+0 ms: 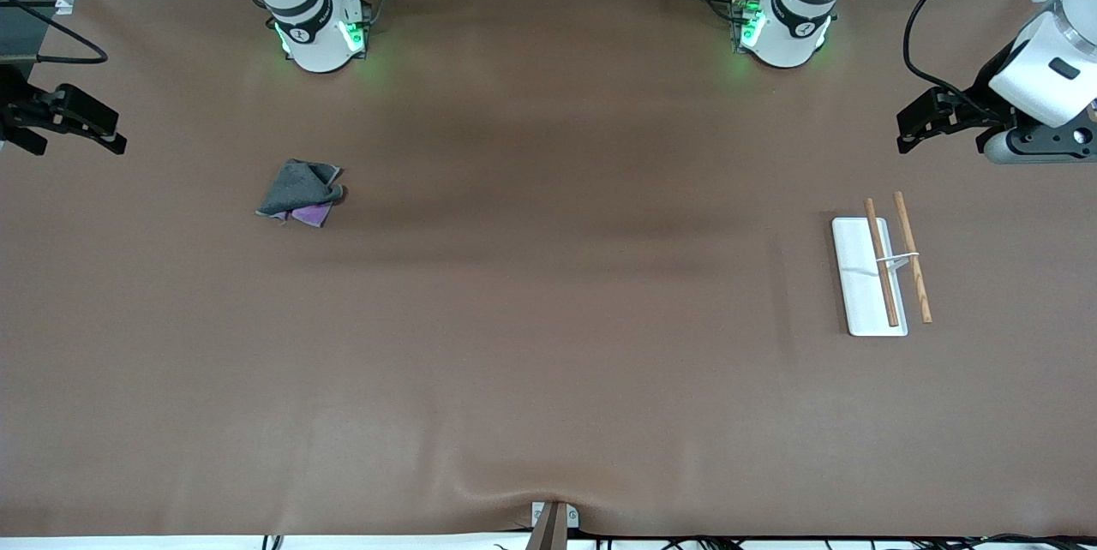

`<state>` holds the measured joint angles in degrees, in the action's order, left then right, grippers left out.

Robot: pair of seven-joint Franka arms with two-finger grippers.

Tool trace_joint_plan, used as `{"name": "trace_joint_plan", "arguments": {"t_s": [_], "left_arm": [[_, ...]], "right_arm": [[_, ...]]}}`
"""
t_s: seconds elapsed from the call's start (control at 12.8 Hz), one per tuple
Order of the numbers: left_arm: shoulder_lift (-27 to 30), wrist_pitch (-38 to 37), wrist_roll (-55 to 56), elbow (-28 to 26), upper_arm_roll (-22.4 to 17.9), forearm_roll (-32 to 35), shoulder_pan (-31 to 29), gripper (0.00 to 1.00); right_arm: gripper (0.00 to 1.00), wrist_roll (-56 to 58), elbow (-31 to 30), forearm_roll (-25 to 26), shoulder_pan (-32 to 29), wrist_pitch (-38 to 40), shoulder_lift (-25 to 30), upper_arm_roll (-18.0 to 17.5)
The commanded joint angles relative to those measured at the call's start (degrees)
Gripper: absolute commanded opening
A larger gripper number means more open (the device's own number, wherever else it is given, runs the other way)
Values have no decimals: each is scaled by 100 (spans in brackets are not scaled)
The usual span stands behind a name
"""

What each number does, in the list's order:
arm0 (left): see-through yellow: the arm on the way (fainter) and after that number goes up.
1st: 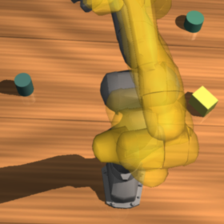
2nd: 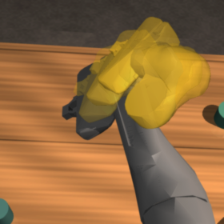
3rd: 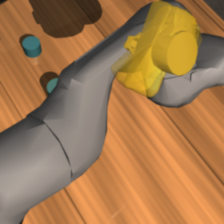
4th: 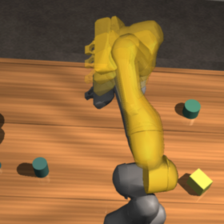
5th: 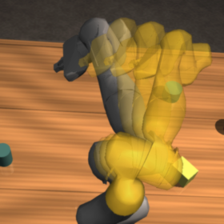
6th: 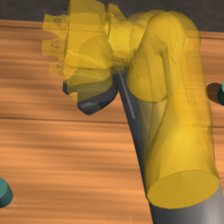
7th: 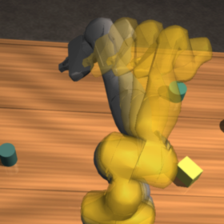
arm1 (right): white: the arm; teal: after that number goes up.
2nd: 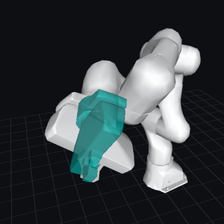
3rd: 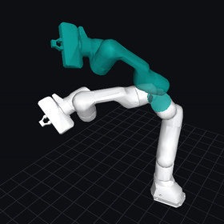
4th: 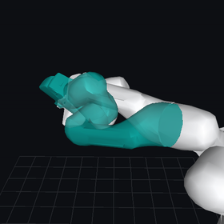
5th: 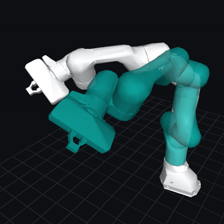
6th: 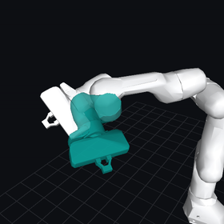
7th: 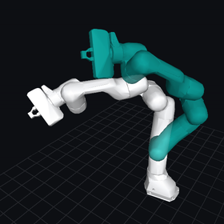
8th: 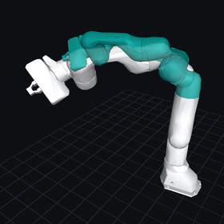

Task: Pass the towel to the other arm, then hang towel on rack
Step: 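Move the right gripper toward the grey towel on the table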

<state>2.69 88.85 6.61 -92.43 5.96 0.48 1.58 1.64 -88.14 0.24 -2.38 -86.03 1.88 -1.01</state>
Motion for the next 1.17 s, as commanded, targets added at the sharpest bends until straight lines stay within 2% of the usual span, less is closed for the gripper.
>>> {"name": "trace_joint_plan", "arguments": {"t_s": [0.0, 0.39, 0.55, 0.7, 1.1], "left_arm": [[-41, -201, -10, 138, 1, 13, 0, 100], [-41, -211, -10, 173, 10, 206, 0, 100], [-23, -211, 7, 173, 10, 198, 0, 100], [12, -254, -54, 164, 19, 198, 9, 100], [3, -360, -72, 155, 10, 189, 18, 100]], "right_arm": [[100, -102, 148, -6, 26, 104, -65, -14], [100, -23, 122, -6, 18, 104, -214, -5], [100, -14, 95, 2, -9, 139, -625, 4], [100, -75, 60, 2, -61, 166, -697, 21], [100, -137, -28, -76, -17, 973, -1066, 13]]}}
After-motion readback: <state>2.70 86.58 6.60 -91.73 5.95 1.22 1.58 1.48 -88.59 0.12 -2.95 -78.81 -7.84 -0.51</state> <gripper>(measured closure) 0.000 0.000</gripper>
